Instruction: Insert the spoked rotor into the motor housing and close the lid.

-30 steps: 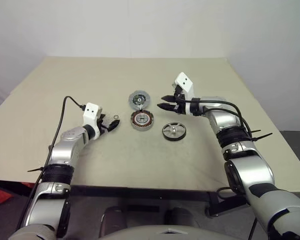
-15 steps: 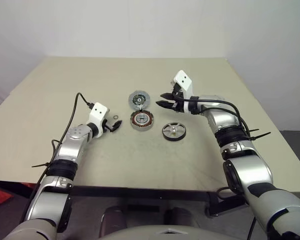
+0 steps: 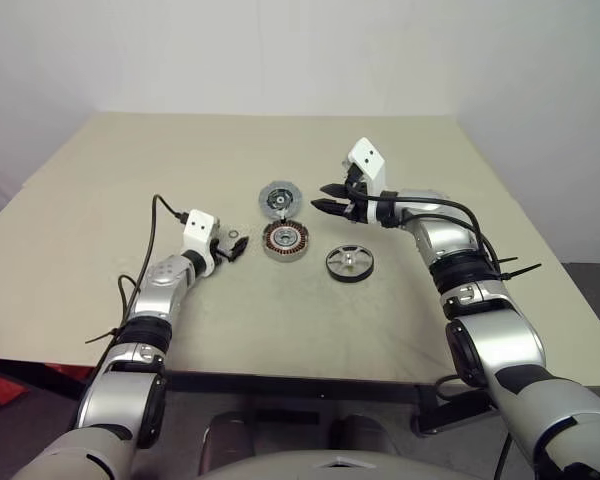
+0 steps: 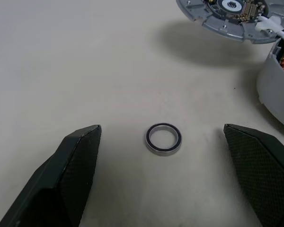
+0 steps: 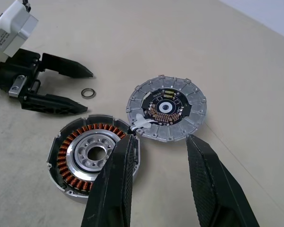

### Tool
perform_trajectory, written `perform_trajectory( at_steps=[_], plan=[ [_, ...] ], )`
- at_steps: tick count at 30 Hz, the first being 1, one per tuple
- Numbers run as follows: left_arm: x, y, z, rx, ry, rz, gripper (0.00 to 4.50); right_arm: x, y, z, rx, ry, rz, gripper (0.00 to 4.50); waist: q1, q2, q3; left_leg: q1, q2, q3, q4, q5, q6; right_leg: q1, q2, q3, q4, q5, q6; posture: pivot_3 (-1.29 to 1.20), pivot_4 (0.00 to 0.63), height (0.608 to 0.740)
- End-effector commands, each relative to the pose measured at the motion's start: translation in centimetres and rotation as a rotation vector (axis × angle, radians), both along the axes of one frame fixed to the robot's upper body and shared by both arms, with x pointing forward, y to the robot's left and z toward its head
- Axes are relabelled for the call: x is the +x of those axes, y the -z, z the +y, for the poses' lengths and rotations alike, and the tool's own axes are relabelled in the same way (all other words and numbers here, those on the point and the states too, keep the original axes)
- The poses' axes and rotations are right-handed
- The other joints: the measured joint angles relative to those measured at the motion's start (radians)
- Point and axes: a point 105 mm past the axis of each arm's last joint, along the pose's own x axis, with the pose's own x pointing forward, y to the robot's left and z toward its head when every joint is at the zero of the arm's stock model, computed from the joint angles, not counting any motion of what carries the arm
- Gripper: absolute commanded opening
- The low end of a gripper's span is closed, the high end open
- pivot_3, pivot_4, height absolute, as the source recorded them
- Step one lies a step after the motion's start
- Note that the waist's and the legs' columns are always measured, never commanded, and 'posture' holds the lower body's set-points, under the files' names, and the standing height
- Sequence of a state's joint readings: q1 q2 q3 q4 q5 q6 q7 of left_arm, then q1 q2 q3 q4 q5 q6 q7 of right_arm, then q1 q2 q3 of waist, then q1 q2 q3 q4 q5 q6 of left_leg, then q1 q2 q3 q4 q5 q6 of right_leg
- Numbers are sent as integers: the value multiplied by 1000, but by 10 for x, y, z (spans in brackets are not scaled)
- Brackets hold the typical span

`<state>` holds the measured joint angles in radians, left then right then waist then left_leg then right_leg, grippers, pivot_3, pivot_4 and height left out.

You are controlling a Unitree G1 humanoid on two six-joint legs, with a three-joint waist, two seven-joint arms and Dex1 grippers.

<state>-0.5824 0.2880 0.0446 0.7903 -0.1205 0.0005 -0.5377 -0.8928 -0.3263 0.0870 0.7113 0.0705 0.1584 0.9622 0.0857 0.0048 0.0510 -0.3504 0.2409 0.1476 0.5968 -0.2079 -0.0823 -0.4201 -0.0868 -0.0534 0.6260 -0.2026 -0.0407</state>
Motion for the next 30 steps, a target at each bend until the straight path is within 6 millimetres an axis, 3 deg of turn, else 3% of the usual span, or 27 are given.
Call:
perform_trajectory(
  at_steps=[1,13,18,27,30],
  plan=[
    [6,-6,-2,39,20,14,4373,4,-26,1,39,-2,-83,1952,3,0,0,0,0,0,0,0,0,0,0,0,0,0,0,0,0,740],
    [6,-2,-9,52,60,51,4373,8,-33,0,54,17,-104,1952,11,0,0,0,0,0,0,0,0,0,0,0,0,0,0,0,0,740],
    [5,-2,-13,7,68,73,3243,11,-33,-3,52,42,-111,1979,11,0,0,0,0,0,0,0,-1,0,-1,0,0,0,0,0,0,740],
    [4,-2,-10,-12,55,84,3243,16,-36,-5,53,65,-125,1979,11,0,0,0,-1,0,0,0,-1,0,-1,0,0,0,0,0,0,740],
    [3,-2,-9,-17,59,86,2700,16,-38,-3,55,65,-131,1979,11,0,0,0,-1,0,0,0,0,0,-1,0,-1,0,0,0,0,740]
  ],
)
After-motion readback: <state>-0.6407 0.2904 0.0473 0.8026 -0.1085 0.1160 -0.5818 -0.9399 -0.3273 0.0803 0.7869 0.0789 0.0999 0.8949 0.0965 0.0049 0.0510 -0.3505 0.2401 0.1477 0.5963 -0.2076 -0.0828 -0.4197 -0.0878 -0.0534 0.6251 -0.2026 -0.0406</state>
